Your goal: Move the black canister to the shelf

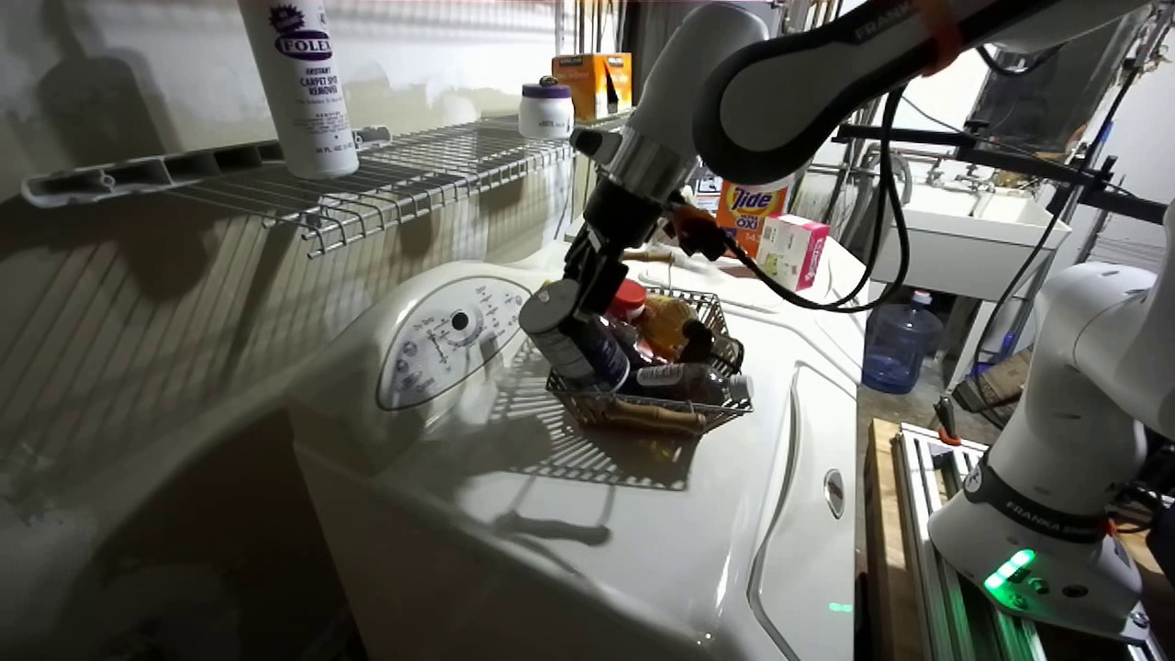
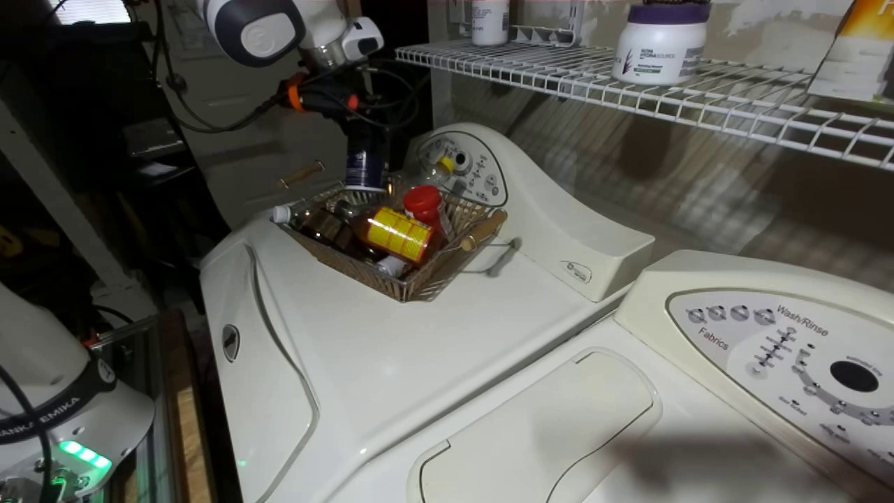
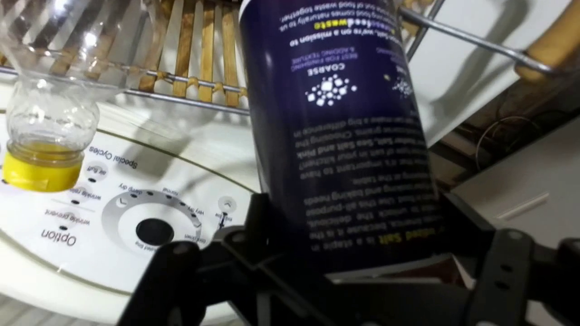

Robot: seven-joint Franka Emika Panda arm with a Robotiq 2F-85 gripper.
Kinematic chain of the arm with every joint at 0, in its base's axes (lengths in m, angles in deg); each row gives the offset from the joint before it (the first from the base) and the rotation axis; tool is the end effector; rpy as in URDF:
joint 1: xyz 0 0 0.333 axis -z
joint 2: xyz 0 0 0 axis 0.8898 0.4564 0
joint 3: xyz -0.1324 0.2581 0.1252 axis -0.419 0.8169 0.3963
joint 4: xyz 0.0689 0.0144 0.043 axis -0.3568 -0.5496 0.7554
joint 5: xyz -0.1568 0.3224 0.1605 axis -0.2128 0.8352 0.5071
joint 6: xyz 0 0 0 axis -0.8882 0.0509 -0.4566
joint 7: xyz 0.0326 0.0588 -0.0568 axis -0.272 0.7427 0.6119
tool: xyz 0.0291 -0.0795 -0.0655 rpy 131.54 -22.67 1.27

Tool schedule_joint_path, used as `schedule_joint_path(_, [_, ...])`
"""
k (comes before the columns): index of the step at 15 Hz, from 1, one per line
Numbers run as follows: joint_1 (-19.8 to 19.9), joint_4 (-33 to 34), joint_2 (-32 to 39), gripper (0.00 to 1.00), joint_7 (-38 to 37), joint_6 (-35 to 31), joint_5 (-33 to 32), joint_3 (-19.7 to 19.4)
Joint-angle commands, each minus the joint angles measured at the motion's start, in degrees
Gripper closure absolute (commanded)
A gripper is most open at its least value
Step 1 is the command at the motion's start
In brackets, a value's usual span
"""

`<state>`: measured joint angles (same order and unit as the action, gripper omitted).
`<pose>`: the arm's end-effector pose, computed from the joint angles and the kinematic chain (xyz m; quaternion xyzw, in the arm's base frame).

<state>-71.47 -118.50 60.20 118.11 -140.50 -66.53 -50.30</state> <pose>0.5163 0.1191 0.4363 -0.9333 -0.2738 -0.2195 0.0765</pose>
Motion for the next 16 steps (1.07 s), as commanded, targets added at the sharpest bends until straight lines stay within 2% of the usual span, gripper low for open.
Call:
schedule_joint_path(1, [-0.33,-2.36,-6.38,0.32,-7.74,-1.8,-2.98,0.54])
schedule_joint_path(6, [-0.39,-2.99,-11.93,0.32,-17.45,-2.55,-6.85,0.71])
schedule_joint_path(9, [-0.26,-2.87,-15.31,0.32,-22.08,-5.86,-8.8,1.14])
schedule_joint_path(13, [-0.91,0.46,-15.97,0.32,-23.88,-11.23,-9.56,0.48])
schedule_joint_path(16, [-0.95,4.7,-13.79,0.32,-23.67,-15.17,-10.72,0.05])
